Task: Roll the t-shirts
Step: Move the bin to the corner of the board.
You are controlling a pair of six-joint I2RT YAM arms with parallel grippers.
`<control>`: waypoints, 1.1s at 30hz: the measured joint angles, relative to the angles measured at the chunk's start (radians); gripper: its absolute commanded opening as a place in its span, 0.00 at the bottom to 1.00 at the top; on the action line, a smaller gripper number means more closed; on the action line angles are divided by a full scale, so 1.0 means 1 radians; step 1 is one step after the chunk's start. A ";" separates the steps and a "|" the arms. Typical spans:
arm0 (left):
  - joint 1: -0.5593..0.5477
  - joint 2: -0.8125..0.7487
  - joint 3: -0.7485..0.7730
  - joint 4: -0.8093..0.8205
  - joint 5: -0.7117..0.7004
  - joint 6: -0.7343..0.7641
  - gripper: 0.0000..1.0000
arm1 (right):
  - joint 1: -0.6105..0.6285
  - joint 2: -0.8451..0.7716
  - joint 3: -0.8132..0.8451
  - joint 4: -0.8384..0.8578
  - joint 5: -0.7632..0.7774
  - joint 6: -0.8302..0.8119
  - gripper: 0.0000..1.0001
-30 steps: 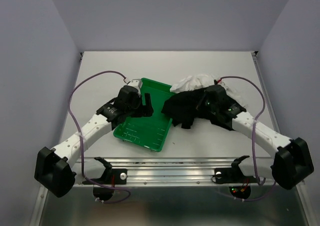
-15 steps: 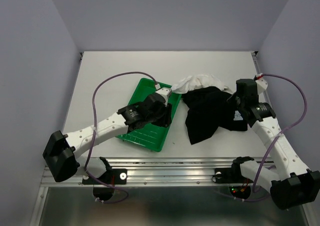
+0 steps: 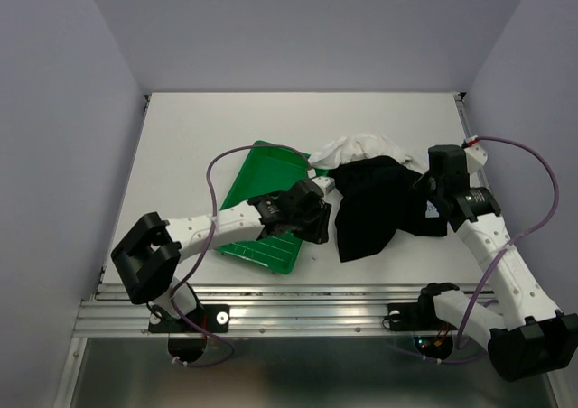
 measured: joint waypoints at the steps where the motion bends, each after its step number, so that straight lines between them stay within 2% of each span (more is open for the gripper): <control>1: 0.000 0.013 0.002 0.000 -0.006 -0.002 0.45 | 0.000 -0.002 0.000 -0.001 0.000 0.000 0.01; 8: 0.072 0.112 0.020 -0.042 -0.072 -0.011 0.45 | 0.000 -0.009 0.000 -0.005 -0.006 0.000 0.01; 13: 0.225 0.124 0.061 -0.092 -0.119 0.007 0.45 | 0.000 -0.013 0.000 -0.005 -0.016 0.000 0.01; 20: 0.399 0.226 0.211 -0.141 -0.206 0.087 0.45 | 0.000 -0.019 0.000 -0.005 -0.037 0.000 0.01; 27: 0.483 0.422 0.445 -0.175 -0.256 0.184 0.45 | 0.000 -0.027 0.000 -0.005 -0.071 0.000 0.01; 33: 0.542 0.472 0.504 -0.206 -0.280 0.240 0.45 | 0.000 -0.033 0.000 -0.008 -0.094 -0.001 0.01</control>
